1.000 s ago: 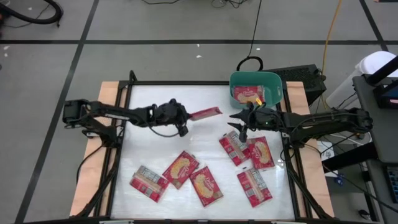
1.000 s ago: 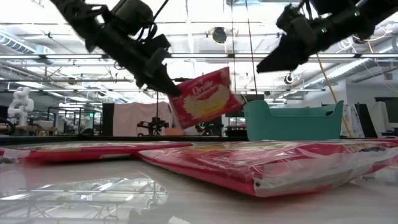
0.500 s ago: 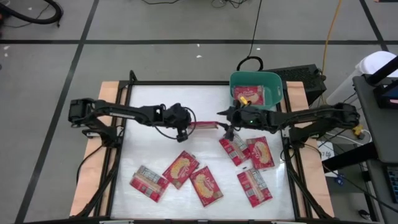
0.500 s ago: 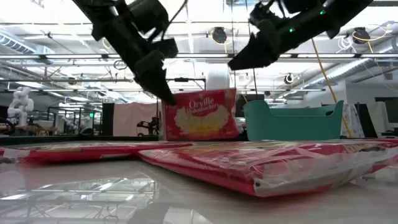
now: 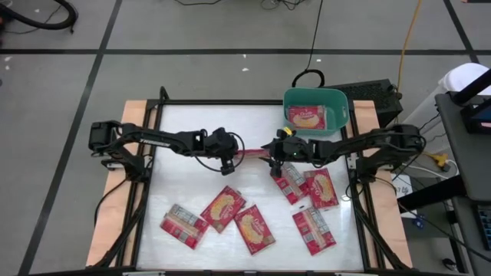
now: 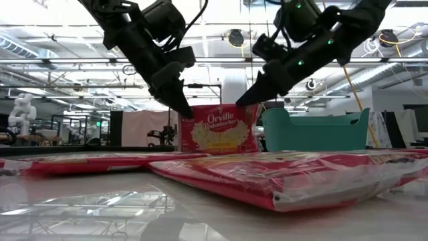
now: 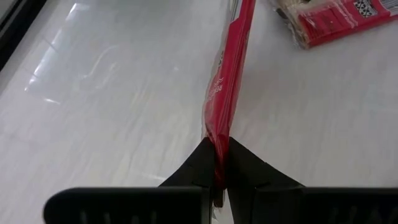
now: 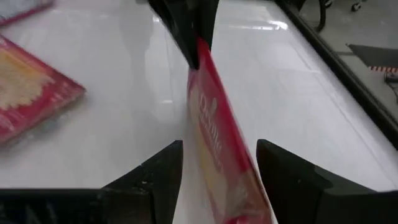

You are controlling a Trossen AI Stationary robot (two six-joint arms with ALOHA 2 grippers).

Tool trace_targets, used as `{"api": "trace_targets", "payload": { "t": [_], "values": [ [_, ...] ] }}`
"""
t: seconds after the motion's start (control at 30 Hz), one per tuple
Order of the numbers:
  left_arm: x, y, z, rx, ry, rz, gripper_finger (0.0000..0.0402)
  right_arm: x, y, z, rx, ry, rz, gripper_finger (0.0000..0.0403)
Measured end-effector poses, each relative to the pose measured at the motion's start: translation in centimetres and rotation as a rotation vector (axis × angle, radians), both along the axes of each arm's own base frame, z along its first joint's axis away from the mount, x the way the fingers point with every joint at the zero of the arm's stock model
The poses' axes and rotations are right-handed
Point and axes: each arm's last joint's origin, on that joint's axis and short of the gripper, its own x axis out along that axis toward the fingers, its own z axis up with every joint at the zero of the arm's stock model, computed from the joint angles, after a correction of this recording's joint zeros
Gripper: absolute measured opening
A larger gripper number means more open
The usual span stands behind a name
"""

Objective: Sort popcorn bags into baskets
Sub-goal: Put the red popcorn bag into the green bin

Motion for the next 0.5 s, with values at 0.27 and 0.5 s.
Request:
{"api": "trace_targets", "payload": {
  "t": [0.27, 0.5],
  "values": [
    [0.0, -0.1, 0.0, 0.002, -0.003, -0.003, 0.0024, 0.0, -0.9, -1.0, 0.010, 0.044, -0.005, 0.0130],
    [0.2, -0.1, 0.1, 0.020, -0.019, -0.016, 0.0031, -0.1, -1.2, -1.0, 0.022, 0.057, 0.038, 0.0019]
  ]
}}
